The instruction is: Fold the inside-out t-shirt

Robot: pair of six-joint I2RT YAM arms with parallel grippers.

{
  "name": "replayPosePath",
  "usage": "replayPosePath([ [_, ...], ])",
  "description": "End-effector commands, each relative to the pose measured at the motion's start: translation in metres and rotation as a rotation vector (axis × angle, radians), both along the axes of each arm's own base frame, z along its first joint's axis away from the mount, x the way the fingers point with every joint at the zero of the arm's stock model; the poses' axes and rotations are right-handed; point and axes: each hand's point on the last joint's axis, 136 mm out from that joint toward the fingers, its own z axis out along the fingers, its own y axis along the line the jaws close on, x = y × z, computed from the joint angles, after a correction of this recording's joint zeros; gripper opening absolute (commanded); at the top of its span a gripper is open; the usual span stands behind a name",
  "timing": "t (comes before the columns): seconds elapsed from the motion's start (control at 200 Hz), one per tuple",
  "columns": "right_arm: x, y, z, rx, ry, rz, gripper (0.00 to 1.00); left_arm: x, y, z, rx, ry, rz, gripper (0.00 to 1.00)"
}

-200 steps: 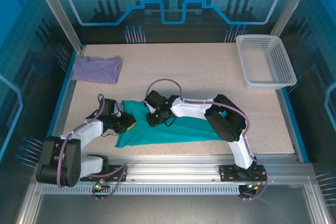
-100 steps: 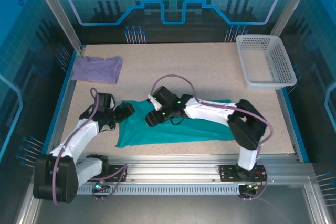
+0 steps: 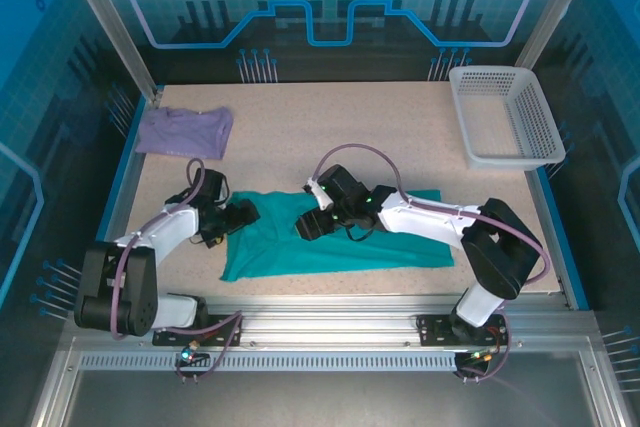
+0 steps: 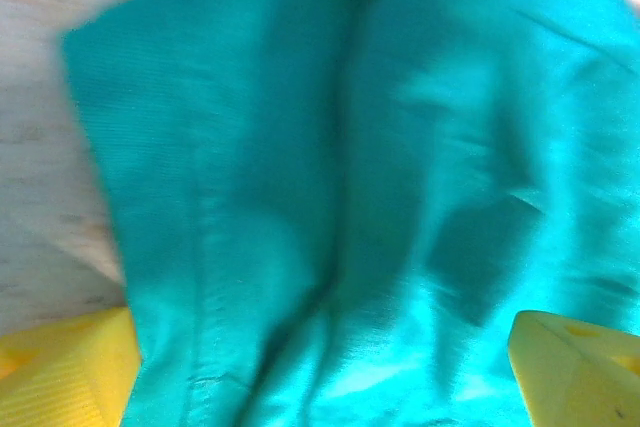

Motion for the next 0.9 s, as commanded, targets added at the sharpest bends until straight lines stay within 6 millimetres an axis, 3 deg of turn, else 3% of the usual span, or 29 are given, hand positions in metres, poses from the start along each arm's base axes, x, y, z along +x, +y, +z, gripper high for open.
replayPosePath([
  [0.0,0.005,-0.002,0.002,0.025,0.002,-0.024,0.69,-0.002,-0.039,0.008,-0.130,-0.043,-0.109,0.90],
  [0.18,0.004,-0.002,-0.001,0.026,0.016,-0.029,0.69,-0.006,-0.062,0.003,-0.166,-0.046,-0.168,0.79],
  [0.335,0.003,-0.004,-0.003,0.022,0.020,-0.036,0.69,-0.004,-0.075,0.000,-0.185,-0.051,-0.205,0.59],
  [0.53,0.002,-0.008,-0.005,0.016,0.027,-0.052,0.68,0.001,-0.067,-0.009,-0.122,-0.048,-0.192,0.33],
  [0.74,0.001,-0.016,-0.003,-0.007,0.015,-0.066,0.68,0.006,-0.059,-0.016,-0.060,-0.032,-0.197,0.14],
  [0.815,0.002,-0.022,0.000,-0.015,0.003,-0.077,0.68,0.009,-0.056,-0.014,-0.035,-0.034,-0.201,0.00],
  [0.895,0.002,-0.031,0.002,-0.021,-0.008,-0.092,0.68,0.012,-0.049,-0.008,0.000,-0.035,-0.196,0.00],
])
